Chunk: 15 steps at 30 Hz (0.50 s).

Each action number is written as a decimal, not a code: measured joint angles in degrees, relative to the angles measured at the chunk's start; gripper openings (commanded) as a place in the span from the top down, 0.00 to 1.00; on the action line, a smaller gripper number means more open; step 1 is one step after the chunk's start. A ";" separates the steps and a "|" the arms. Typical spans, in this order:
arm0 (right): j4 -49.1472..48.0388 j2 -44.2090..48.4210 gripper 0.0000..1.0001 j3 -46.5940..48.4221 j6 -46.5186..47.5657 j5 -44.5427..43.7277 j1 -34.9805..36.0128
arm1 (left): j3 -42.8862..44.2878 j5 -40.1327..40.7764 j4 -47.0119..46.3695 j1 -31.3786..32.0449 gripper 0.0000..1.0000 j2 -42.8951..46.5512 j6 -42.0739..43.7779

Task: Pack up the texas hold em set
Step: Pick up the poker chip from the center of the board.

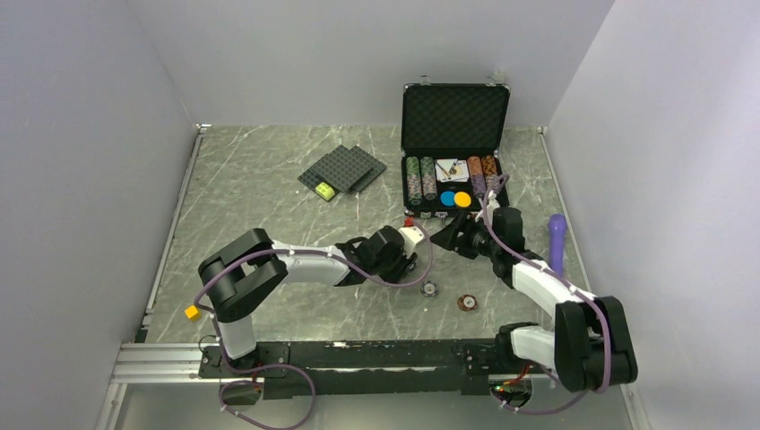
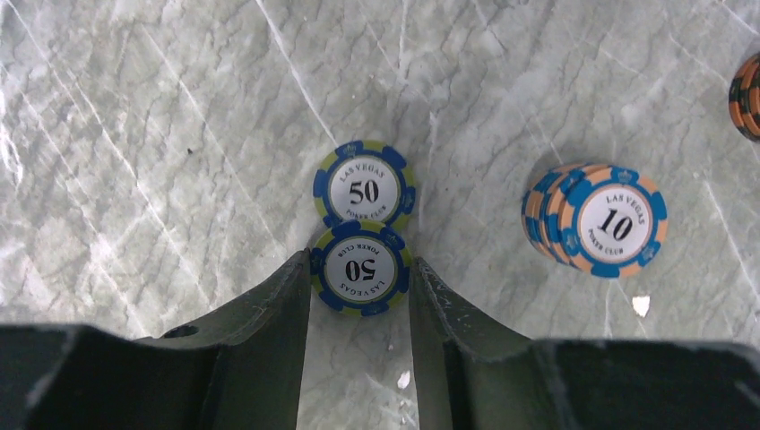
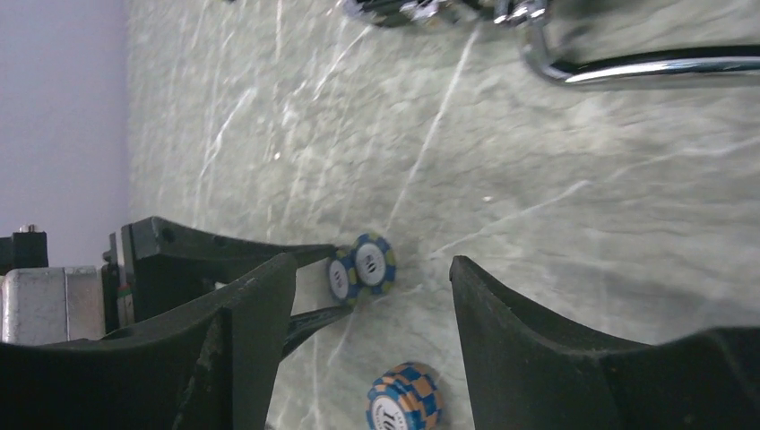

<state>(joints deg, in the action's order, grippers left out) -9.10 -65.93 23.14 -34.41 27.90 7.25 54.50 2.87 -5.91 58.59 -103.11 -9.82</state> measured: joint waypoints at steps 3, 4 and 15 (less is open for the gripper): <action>-2.97 -4.20 0.37 0.00 -0.83 5.53 0.00 | -2.40 -0.20 -2.34 0.00 1.00 1.44 0.35; -4.00 -5.79 0.38 0.00 -1.18 7.37 -0.04 | -3.17 -0.31 -3.30 0.00 1.00 2.01 0.63; -10.80 -18.53 0.47 0.37 -2.69 22.23 1.27 | -7.65 -3.26 -13.14 0.00 1.00 7.98 2.40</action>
<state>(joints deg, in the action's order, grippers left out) -19.90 -84.47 23.51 -37.10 50.13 8.51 46.85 -0.38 -19.05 58.59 -95.13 -7.42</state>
